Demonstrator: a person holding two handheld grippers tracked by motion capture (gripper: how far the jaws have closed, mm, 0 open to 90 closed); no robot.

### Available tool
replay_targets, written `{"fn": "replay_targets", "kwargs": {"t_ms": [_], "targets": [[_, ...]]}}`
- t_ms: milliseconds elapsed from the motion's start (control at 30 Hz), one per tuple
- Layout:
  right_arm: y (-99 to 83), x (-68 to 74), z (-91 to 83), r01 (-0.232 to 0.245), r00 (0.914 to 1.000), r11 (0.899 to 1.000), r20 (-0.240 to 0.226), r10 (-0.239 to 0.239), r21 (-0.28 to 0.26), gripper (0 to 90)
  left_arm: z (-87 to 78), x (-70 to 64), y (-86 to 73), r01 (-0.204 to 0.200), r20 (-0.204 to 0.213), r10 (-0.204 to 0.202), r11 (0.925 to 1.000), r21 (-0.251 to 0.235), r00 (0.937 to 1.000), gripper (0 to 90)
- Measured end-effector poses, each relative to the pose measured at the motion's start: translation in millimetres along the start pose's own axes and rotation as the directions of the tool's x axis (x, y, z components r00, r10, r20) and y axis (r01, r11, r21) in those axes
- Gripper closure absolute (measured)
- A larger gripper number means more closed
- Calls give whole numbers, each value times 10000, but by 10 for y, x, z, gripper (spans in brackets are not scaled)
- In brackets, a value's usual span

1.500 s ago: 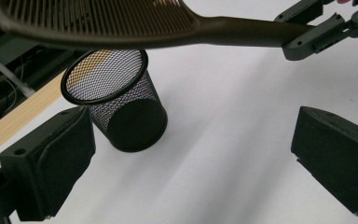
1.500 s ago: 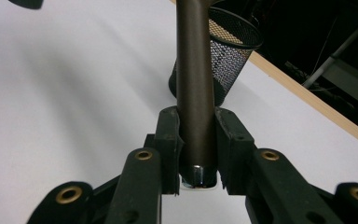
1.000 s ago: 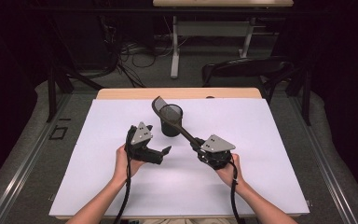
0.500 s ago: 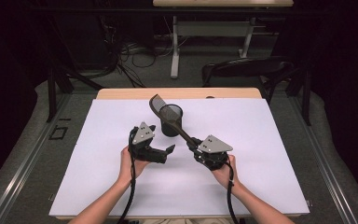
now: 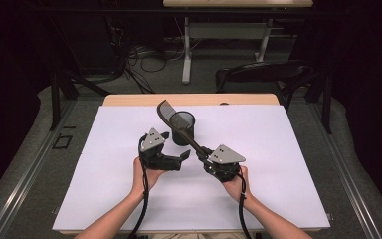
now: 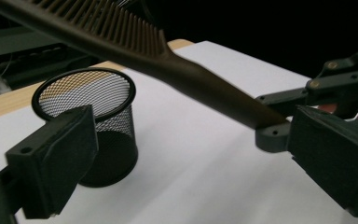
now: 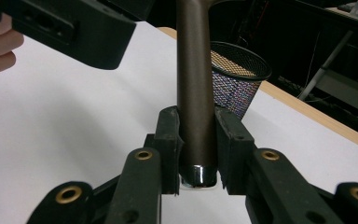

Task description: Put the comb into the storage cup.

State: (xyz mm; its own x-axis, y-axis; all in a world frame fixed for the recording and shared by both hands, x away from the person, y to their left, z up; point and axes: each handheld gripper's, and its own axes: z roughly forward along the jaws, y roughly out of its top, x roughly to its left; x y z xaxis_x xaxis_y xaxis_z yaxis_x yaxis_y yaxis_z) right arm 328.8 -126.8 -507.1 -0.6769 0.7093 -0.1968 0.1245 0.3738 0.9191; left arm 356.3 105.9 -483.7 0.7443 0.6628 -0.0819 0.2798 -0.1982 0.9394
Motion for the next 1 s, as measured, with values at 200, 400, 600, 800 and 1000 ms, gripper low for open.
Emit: {"fn": "replay_targets", "kwargs": {"t_ms": [200, 400, 600, 800, 1000], "targets": [[-6, 42, 21, 36, 10000, 9999, 32, -35, -153, 727, 44, 20, 6, 707, 454, -700, 9974, -146, 9965, 125], [-29, 93, 54, 129, 9999, 9998, 79, -128, -131, 727, 71, 42, 6, 1352, 796, -1318, 9901, -384, 9881, 238], [-51, 124, 74, 152, 9997, 9997, 194, -148, -200, 726, 107, 76, -17, 1953, 864, -1907, 9795, -486, 9778, 376], [-72, 141, 101, 186, 9997, 9998, 142, -184, -116, 726, 117, 129, -57, 2460, 885, -2405, 9675, -577, 9666, 505], [-84, 161, 133, 301, 9995, 9995, -14, -301, 3, 725, 127, 156, -72, 2850, 1073, -2760, 9551, -805, 9551, 605]]}}
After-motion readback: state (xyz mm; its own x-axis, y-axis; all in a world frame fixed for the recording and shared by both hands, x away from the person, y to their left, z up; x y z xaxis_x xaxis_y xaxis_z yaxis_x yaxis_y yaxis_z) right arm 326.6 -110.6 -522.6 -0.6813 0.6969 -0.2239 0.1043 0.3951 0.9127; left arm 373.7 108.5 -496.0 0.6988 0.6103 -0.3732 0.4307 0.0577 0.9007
